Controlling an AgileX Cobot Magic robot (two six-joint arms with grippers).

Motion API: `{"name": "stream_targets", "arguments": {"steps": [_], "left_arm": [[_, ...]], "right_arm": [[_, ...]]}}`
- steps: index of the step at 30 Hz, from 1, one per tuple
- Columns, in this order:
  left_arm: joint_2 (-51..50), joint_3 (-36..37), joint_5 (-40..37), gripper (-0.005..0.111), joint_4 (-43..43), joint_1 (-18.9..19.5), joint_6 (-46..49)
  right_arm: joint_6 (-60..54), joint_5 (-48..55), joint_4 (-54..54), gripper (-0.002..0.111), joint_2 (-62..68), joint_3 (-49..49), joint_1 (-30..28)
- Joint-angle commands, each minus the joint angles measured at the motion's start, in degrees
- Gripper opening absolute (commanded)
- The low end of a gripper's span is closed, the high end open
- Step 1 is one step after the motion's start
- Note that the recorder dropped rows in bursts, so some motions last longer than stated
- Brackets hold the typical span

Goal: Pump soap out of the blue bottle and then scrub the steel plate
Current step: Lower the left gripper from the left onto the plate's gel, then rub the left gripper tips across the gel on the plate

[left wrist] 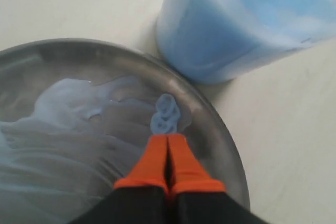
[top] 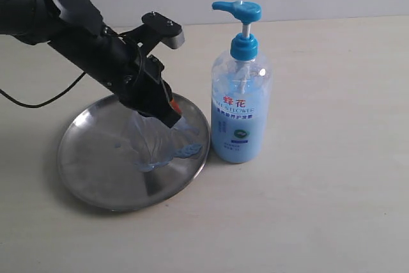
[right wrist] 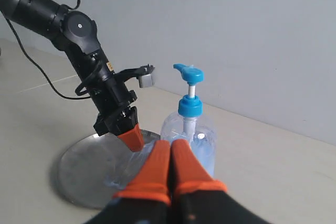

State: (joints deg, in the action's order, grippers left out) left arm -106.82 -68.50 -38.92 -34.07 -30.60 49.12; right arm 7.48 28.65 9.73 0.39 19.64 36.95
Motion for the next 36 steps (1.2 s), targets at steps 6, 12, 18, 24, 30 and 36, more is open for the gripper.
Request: {"name": "stream_targets", "arguments": {"steps": [6,12,18,24,30,36], "left_arm": [[-3.57,-0.53,0.05,0.0,-0.92,-3.25,4.88],[-6.45,-0.53,2.55,0.0,0.69,-4.18,4.61],[-9.04,-0.53,6.28,0.0,0.88,-4.18,4.59],[-11.81,-0.65,8.85,0.0,0.73,-4.18,4.59],[-12.52,-2.32,9.47,0.0,-1.1,-4.18,4.47],[-14.22,-3.19,5.15,0.0,-0.08,-4.18,4.47]], "right_arm": [[-0.32,-1.33,0.09,0.0,-0.39,-0.43,0.09],[-0.32,-1.23,-0.72,0.0,-0.39,-0.56,0.09],[-0.32,-1.23,-0.72,0.0,-0.39,-0.56,0.09],[-0.32,-1.23,-0.98,0.0,-0.39,-0.56,0.09],[-0.32,-1.23,-1.13,0.0,-0.39,-0.56,0.09],[-0.32,-1.11,-1.12,0.0,-0.39,-0.56,0.09]]}}
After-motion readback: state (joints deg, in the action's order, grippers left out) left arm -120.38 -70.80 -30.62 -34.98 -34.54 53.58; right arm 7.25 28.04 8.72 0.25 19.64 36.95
